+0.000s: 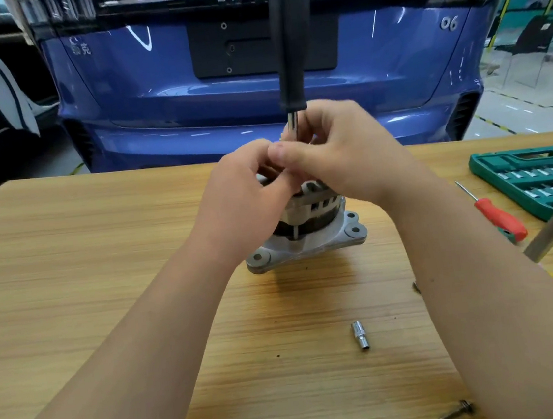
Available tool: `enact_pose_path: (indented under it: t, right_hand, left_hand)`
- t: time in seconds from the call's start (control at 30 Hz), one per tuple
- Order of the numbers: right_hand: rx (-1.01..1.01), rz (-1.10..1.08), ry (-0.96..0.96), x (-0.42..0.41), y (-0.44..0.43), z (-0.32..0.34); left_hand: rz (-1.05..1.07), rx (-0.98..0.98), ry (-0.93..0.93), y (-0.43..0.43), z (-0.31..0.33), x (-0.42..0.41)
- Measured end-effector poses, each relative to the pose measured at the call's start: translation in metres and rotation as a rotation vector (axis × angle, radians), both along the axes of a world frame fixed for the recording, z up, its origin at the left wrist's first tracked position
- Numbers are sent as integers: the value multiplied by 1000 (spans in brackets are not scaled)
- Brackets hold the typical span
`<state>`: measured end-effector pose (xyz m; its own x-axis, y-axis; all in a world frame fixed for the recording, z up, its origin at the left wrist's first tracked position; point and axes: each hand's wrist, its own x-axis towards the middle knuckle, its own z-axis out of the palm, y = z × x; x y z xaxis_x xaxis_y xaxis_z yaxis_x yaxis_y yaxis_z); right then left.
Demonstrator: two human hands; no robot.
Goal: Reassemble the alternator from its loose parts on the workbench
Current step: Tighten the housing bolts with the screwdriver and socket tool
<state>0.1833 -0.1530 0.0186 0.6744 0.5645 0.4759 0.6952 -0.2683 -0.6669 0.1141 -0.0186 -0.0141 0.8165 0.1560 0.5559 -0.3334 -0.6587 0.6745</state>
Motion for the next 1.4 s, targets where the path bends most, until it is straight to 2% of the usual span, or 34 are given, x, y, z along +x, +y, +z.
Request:
enact_pose_path:
  t: [0.1, 0.27, 0.37, 0.47, 0.63, 0.77, 0.93, 1.0, 1.07, 1.23, 1.33, 1.4]
  right_hand:
    - [14, 71, 11, 4, -7, -1]
    - [46, -70, 33, 6, 1, -4]
    - [-2, 49, 42, 5, -4, 1]
    - [54, 125, 69, 5, -10, 4]
    - [37, -30, -13, 2, -5, 5]
    - [67, 128, 70, 0, -15, 12]
    - [67, -72, -15, 0, -3, 6]
    - [19, -4, 2, 0, -7, 8]
    - [64, 92, 57, 0, -12, 10]
    - [99, -26, 26, 1, -4, 5]
    - [37, 43, 37, 1, -10, 8]
    - [64, 77, 56, 1, -13, 9]
  left_hand:
    - [-46, 35, 50, 3, 0, 0]
    - [-9, 8, 48, -2, 1, 0]
    - [3, 19, 70, -2, 1, 1]
    - [-53, 45, 73, 0, 1, 1]
    - [-1, -55, -14, -5, 0, 1]
    - [-45, 5, 30, -3, -2, 2]
    - [2, -16, -19, -7, -2, 2]
    - [3, -8, -2, -6, -1, 2]
    - [-36, 5, 25, -4, -2, 1]
    - [-7, -23, -9, -9, -2, 2]
    - [-11, -13, 10, -9, -1, 3]
    - [-49, 20, 18, -7, -1, 2]
